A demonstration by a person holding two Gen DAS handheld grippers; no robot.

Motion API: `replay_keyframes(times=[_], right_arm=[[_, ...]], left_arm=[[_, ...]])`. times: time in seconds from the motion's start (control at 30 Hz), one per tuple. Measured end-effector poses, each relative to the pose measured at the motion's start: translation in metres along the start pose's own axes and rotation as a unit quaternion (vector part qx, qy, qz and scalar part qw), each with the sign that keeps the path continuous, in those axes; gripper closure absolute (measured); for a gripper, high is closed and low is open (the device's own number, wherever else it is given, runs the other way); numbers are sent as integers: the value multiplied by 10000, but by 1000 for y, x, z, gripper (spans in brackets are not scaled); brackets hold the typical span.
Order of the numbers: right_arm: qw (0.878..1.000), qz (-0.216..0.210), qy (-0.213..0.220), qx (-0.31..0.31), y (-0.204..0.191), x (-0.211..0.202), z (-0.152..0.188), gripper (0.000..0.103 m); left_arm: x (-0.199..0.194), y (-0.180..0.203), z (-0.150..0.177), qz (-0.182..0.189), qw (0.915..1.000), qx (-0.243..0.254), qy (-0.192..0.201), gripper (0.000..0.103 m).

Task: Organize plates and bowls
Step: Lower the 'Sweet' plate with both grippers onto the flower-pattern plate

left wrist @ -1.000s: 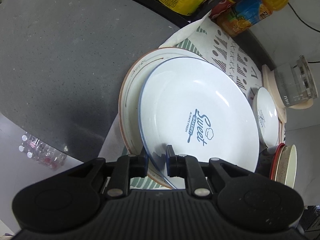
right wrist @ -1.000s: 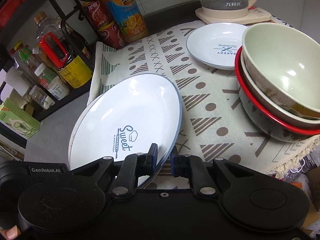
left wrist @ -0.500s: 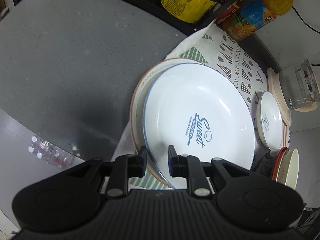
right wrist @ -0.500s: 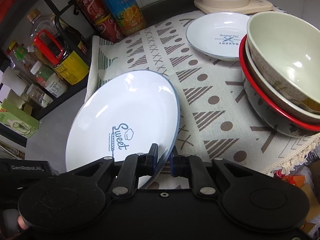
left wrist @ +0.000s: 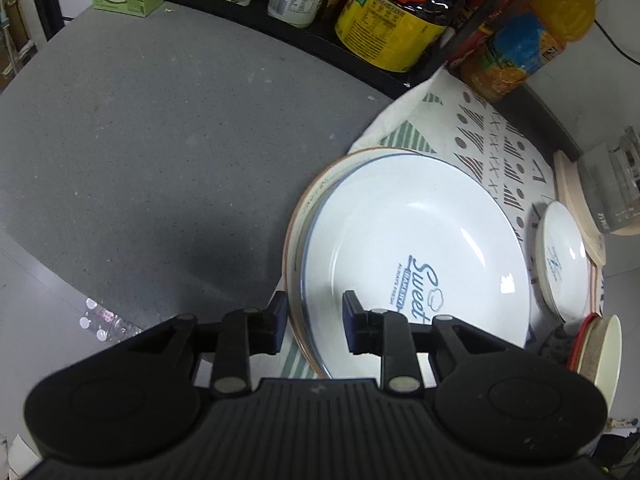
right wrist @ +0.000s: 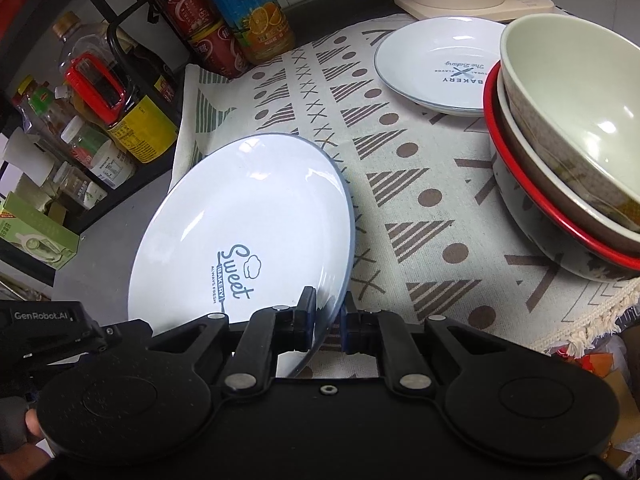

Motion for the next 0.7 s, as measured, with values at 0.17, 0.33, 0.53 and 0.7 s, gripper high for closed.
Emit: replay_keyframes(times=[0.17, 0.33, 0.53, 0.7], right_arm=[[10000, -37, 25, -22, 1, 2, 0, 91], [9999, -96, -24, -50, 2, 5, 0, 91], [9998, -117, -109, -143, 0, 11, -2, 89], [9995, -81, -157, -256, -1, 14, -5, 82]], left_arm=[[6, 1, -1, -138, 9999, 68, -7, 77], [14, -4, -3, -242, 9997, -47, -62, 77], [13, -11, -9, -285, 9995, -130, 66, 77], [14, -12, -15, -278, 9994, -196, -35, 77]])
Point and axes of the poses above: each gripper's, at about its wrist camera, not at the fingertips, and x roughly the way its jaws point, y to its right, z to its underside, the point moved 6 cm from there along x, roughly the way its jaws point, and after that the axes turned 8 degrees about -y, right-handed, at the moved point
